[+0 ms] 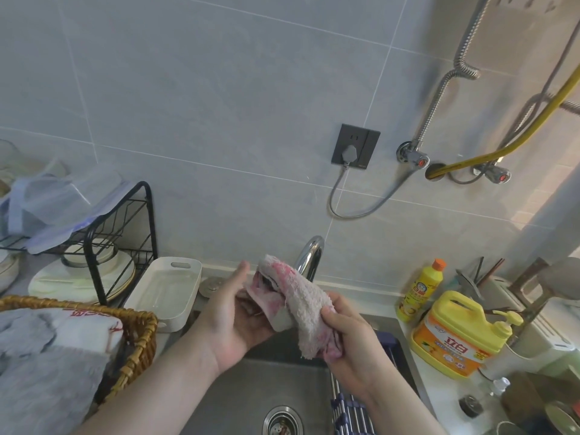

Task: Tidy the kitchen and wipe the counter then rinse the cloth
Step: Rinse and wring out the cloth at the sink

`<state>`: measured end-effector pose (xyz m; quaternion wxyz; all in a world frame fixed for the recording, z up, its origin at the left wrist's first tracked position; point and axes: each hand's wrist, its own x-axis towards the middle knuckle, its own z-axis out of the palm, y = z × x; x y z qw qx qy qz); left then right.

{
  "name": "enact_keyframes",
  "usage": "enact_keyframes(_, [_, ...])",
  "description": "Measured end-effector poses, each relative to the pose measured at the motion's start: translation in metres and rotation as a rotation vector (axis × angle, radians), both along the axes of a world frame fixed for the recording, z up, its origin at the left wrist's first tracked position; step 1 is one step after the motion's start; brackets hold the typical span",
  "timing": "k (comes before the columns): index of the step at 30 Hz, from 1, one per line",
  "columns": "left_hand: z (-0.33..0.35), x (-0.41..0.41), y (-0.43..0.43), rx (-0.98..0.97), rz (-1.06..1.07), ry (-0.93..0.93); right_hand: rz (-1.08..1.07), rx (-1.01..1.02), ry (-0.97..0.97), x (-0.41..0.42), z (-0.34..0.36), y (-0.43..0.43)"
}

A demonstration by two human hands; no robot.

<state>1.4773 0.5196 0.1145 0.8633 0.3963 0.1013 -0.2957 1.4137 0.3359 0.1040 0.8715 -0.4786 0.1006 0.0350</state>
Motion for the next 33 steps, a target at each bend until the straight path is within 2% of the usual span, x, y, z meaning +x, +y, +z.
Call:
enact_keyframes(4, [-0.002,-0.004,-0.006,0.148,0.051,-0.148,0.080,0.029,0.158,-0.013,-0.006,0.001])
enact_keyframes(7, [0.002,-0.011,-0.010,0.240,0.181,-0.178,0.098,-0.201,0.262,-0.023,-0.014,0.012])
enact_keyframes(13, [0.012,-0.029,-0.014,0.202,0.077,-0.252,-0.094,-0.406,0.035,-0.030,-0.021,0.028])
enact_keyframes(16, [0.020,-0.035,-0.011,0.133,-0.055,-0.282,-0.137,-0.294,0.042,-0.037,-0.015,0.025])
enact_keyframes(21, [0.033,-0.036,-0.006,0.160,-0.084,-0.264,0.005,-0.128,0.110,-0.058,-0.002,0.003])
enact_keyframes(25, [0.038,-0.046,-0.004,0.241,-0.114,-0.286,0.086,0.196,0.055,-0.078,0.011,-0.005])
enact_keyframes(27, [0.036,-0.049,-0.003,0.337,-0.093,-0.278,0.120,0.280,0.060,-0.087,0.015,-0.010])
enact_keyframes(30, [0.026,-0.060,-0.008,0.453,0.025,-0.250,0.169,0.274,0.051,-0.100,0.020,-0.016])
enact_keyframes(33, [0.019,-0.086,-0.017,0.312,0.059,-0.113,0.160,0.345,-0.046,-0.113,0.025,-0.021])
